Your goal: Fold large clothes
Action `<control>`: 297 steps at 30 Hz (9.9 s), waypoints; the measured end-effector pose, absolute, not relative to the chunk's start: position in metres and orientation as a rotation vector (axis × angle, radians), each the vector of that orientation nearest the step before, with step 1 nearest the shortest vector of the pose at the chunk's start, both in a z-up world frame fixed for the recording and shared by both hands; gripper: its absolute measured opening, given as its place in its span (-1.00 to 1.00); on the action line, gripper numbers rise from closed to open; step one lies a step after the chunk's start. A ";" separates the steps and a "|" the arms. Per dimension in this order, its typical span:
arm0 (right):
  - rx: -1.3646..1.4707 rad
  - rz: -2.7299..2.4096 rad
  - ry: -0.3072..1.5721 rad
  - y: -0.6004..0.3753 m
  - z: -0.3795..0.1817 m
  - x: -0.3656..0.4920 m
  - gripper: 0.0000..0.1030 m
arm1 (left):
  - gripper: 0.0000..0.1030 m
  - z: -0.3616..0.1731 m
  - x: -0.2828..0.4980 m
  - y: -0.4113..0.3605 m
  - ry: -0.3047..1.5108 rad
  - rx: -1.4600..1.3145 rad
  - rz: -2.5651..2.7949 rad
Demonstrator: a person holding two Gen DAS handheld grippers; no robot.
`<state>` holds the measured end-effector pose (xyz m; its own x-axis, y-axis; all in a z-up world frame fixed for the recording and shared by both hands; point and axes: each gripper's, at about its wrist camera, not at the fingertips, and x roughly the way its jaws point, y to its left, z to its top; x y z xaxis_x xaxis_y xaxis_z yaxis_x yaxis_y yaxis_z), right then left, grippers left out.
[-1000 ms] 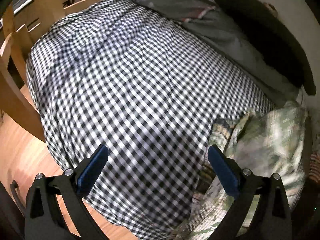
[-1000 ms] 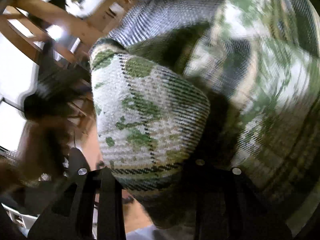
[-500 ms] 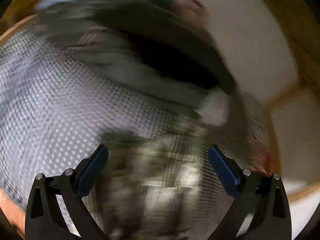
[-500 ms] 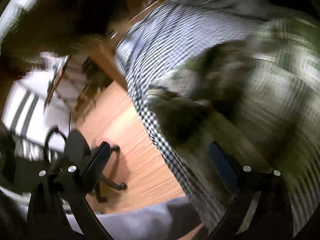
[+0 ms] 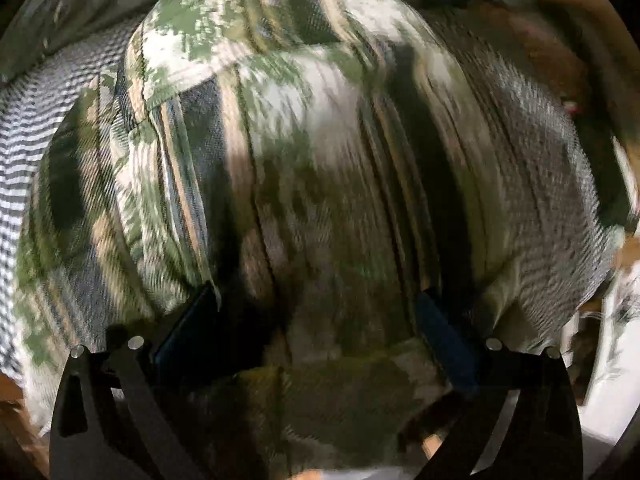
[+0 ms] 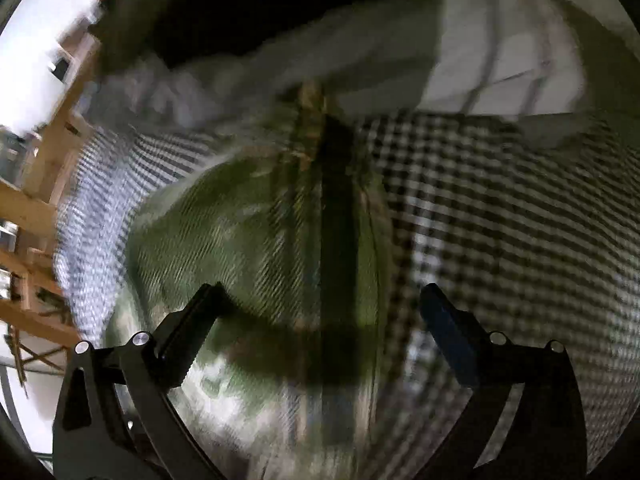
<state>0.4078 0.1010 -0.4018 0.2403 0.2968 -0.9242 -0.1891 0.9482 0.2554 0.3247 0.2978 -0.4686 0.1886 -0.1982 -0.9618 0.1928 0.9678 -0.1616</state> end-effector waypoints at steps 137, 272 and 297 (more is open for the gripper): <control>0.538 0.743 1.630 0.005 -0.502 0.275 0.97 | 0.91 -0.437 0.096 0.429 1.082 -1.285 -0.094; 0.442 0.856 1.180 0.069 -0.238 0.843 0.12 | -0.42 -0.257 0.583 0.477 0.740 -1.031 -0.153; -0.183 0.251 1.237 0.100 -0.212 0.736 0.94 | 0.92 -0.214 0.660 0.435 1.063 -0.028 0.144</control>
